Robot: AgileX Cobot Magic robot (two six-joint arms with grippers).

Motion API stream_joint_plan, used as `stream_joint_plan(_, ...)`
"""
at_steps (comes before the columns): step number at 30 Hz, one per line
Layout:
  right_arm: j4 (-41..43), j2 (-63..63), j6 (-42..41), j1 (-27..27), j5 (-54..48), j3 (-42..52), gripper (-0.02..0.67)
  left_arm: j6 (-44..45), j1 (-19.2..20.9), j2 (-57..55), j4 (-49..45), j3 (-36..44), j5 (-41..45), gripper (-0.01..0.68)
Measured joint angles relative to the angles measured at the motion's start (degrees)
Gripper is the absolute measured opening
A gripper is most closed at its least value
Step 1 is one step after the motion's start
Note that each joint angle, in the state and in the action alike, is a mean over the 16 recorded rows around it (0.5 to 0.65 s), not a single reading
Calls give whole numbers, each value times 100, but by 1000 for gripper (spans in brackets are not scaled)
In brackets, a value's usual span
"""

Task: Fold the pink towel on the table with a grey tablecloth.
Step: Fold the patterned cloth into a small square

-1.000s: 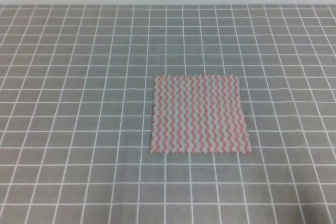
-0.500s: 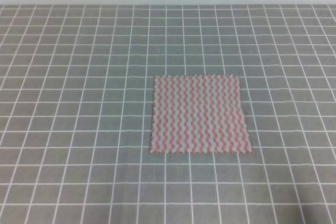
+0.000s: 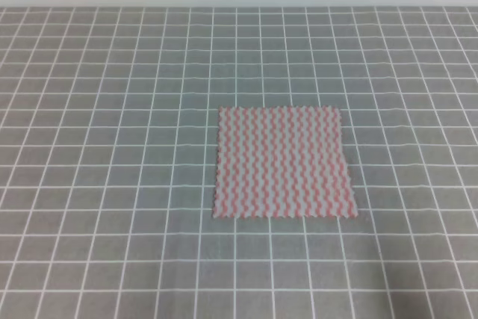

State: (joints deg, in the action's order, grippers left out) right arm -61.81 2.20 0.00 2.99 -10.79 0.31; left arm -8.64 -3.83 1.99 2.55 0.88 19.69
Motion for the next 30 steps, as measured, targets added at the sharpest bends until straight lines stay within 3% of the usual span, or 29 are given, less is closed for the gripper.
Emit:
stream_joint_plan(5,-444,4,0,-1,344,19,-18,-1,0,-11,-3,8,-9,-2)
stream_joint_plan(19,619,22,-563,-4,545,58,-17,-1,1,-44,-3,0,-9,-2)
stream_joint_plan(30,429,27,-1410,-3,210,-115,-17,-2,2,-55,-2,0,-32,-1)
